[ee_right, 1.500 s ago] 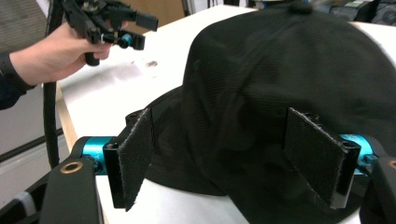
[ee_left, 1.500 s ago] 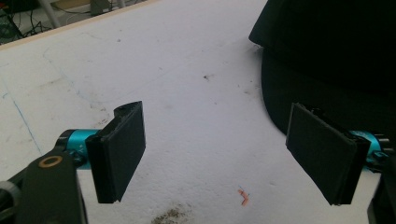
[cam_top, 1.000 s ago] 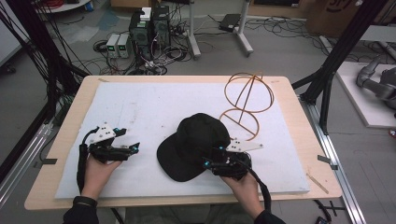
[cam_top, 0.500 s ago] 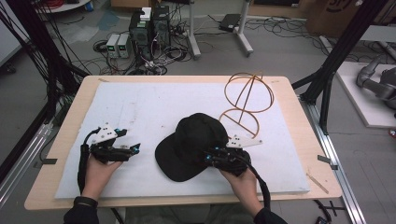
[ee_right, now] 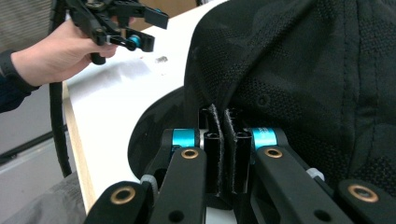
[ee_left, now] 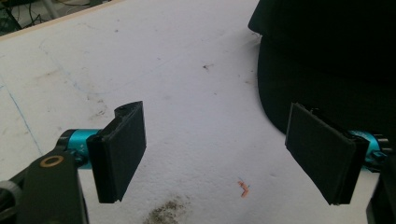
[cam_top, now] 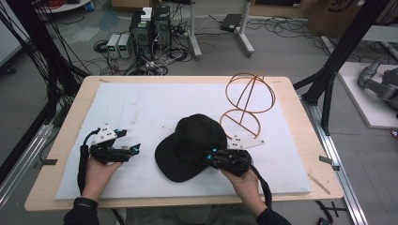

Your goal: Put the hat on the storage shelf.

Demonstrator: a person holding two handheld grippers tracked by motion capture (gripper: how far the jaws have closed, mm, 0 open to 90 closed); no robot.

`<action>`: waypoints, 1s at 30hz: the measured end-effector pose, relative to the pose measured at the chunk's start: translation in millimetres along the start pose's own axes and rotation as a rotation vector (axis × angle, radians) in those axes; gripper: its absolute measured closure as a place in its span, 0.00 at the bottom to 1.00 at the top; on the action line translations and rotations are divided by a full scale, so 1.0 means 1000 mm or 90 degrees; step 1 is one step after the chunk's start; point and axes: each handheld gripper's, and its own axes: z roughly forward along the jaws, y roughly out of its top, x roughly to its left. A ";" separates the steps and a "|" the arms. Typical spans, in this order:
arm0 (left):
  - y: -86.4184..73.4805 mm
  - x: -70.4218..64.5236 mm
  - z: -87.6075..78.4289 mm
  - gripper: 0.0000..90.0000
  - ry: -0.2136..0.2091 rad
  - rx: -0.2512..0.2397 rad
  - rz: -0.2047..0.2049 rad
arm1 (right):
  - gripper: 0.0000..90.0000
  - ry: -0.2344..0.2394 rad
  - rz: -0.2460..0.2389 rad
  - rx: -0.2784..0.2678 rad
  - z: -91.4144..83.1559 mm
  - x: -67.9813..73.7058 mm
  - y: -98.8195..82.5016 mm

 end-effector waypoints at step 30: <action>-0.001 0.003 -0.001 0.23 0.006 -0.007 -0.005 | 0.99 -0.036 -0.159 -0.166 -0.071 0.021 0.109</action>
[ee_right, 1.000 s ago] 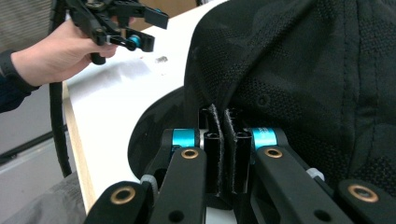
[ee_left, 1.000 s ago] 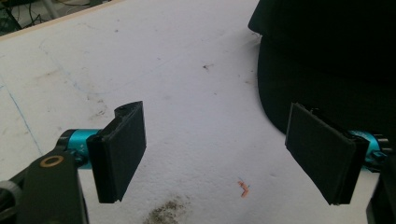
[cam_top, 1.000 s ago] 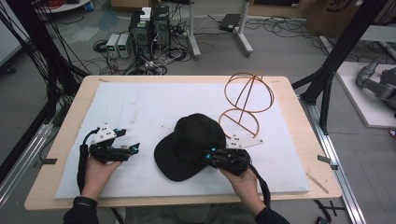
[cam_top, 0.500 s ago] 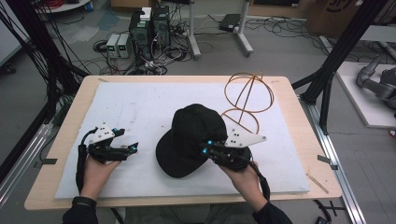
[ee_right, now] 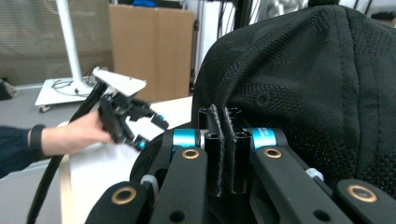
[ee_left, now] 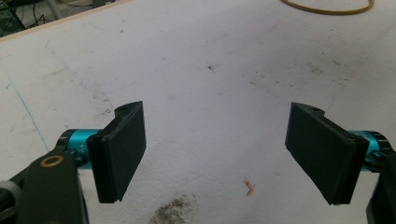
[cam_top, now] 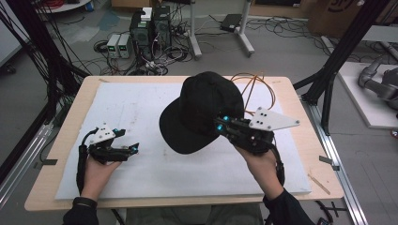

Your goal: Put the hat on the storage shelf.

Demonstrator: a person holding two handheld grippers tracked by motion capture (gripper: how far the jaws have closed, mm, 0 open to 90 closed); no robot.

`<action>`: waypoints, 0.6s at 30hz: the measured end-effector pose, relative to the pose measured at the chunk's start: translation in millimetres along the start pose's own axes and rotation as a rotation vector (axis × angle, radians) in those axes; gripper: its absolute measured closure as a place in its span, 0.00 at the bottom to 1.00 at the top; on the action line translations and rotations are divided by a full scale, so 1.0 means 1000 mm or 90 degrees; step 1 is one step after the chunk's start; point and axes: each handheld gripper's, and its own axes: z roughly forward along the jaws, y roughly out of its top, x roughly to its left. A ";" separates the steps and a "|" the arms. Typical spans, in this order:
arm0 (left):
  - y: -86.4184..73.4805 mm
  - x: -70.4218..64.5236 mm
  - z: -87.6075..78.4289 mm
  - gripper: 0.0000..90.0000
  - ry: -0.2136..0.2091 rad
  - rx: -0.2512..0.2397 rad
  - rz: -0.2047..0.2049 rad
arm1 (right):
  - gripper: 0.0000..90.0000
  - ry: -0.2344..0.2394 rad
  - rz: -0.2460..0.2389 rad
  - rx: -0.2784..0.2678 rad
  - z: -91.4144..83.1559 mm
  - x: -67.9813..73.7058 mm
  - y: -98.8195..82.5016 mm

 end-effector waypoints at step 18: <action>0.000 0.000 0.002 0.23 -0.001 0.008 0.003 | 0.99 -0.107 -0.025 -0.053 -0.038 -0.044 0.030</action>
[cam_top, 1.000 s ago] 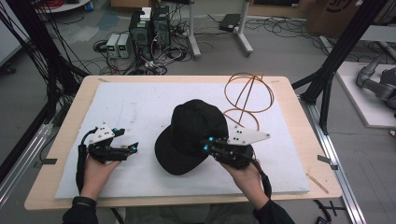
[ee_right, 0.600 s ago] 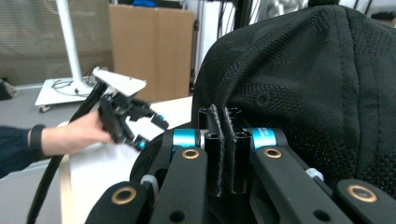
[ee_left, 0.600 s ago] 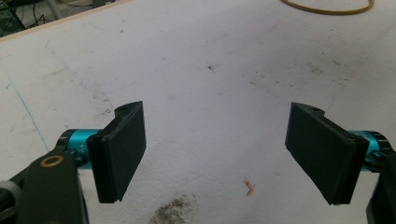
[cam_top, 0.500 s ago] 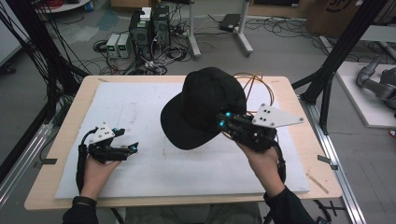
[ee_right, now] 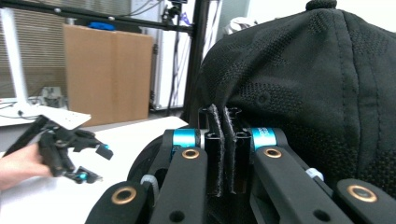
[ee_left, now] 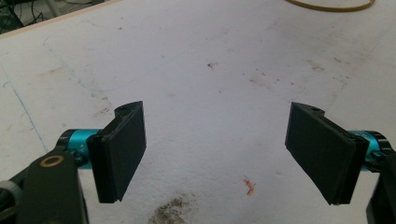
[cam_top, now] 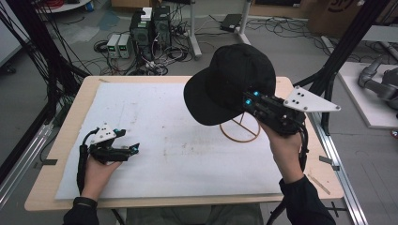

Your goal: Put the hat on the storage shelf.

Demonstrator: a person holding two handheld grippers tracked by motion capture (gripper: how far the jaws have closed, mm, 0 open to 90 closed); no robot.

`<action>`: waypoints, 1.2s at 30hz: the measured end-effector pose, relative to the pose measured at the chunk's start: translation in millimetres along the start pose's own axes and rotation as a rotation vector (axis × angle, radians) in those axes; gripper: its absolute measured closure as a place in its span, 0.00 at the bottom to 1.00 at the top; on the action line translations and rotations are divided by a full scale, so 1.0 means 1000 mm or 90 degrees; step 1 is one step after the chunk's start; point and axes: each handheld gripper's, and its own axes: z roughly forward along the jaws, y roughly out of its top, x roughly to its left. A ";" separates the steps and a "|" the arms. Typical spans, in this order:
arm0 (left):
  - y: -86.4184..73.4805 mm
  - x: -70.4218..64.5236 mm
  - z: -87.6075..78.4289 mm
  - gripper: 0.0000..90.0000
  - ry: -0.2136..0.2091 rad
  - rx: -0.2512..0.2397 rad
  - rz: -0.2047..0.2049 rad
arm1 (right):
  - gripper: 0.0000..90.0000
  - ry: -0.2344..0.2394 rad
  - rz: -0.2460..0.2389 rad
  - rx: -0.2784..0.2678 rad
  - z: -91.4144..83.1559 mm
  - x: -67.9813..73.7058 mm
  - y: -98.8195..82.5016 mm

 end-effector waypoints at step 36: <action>-0.001 -0.002 0.003 0.23 -0.008 0.013 -0.002 | 0.96 -0.104 0.065 0.068 0.002 -0.046 -0.049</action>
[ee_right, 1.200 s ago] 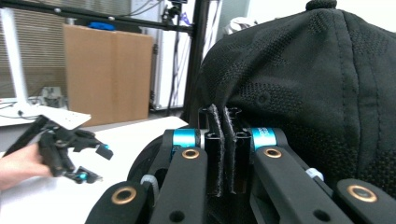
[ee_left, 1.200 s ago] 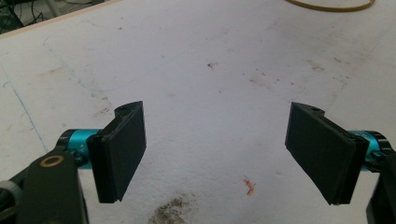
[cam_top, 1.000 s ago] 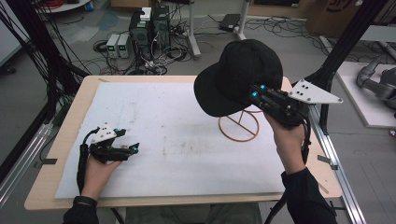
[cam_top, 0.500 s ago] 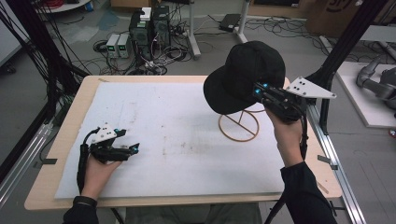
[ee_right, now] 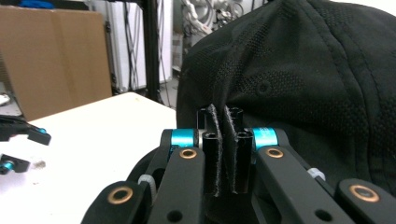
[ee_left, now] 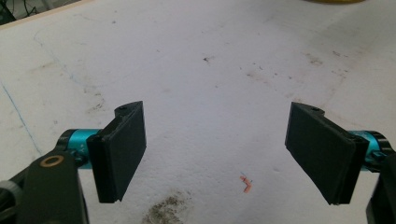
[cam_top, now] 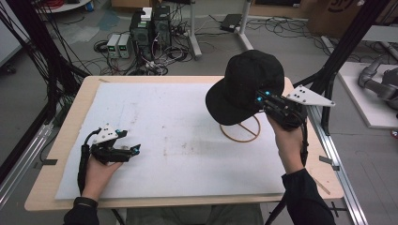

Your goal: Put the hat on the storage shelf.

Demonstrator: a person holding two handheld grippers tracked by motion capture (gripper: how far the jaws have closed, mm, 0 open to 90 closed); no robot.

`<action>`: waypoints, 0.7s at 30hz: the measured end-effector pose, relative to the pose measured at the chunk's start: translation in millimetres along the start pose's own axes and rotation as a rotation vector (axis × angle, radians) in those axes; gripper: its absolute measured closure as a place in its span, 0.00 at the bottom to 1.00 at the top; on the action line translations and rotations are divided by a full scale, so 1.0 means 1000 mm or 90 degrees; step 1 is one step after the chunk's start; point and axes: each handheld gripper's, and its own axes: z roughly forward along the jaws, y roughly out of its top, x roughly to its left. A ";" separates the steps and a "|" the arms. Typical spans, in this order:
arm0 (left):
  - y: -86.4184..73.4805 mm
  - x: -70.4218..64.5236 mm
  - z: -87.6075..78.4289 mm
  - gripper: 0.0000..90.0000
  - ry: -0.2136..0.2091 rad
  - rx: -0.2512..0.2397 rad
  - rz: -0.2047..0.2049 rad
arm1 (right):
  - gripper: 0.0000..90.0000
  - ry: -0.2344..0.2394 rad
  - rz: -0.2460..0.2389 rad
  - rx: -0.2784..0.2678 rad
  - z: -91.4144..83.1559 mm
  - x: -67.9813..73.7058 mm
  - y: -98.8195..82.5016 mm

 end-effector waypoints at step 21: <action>0.001 -0.001 0.001 0.22 -0.005 -0.005 0.004 | 0.55 -0.061 0.021 -0.027 -0.036 -0.007 -0.034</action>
